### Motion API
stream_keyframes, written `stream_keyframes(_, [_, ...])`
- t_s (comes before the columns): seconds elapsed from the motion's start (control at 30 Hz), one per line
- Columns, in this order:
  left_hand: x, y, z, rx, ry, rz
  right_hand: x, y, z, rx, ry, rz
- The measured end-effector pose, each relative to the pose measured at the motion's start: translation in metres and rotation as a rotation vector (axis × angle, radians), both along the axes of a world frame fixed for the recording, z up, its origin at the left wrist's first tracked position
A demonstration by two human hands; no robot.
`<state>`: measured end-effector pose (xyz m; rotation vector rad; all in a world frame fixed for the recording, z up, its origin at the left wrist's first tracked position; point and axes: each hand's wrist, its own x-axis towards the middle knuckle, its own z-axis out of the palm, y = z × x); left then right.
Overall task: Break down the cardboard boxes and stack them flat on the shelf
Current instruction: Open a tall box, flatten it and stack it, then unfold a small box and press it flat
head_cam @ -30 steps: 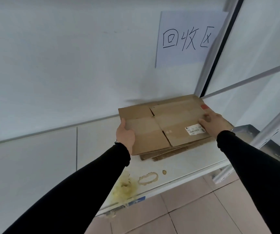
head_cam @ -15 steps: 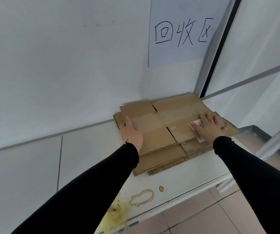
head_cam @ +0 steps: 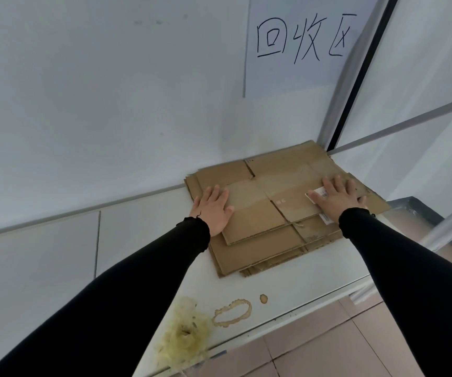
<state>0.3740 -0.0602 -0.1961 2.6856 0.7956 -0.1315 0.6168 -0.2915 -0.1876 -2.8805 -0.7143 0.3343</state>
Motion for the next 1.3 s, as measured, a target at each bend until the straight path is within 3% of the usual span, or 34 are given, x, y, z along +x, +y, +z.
stream_keyframes(0.2, [-0.025, 0.017, 0.024, 0.076, 0.028, -0.119, -0.025, 0.018, 0.013, 0.050, -0.141, -0.014])
stream_keyframes(0.4, [-0.100, 0.015, 0.067, 0.171, -0.171, -0.029, -0.108, 0.045, 0.058, 0.224, -0.197, 0.202])
stream_keyframes(0.57, [-0.203, 0.028, 0.096, 0.179, -0.121, 0.057, -0.206, 0.081, 0.088, 0.111, -0.175, 0.509])
stream_keyframes(0.77, [-0.347, 0.052, 0.112, 0.207, -0.054, 0.223, -0.340, 0.142, 0.111, 0.192, -0.159, 0.778])
stream_keyframes(1.3, [-0.664, 0.114, 0.145, 0.321, -0.064, 0.608, -0.651, 0.316, 0.121, 0.257, 0.052, 1.204])
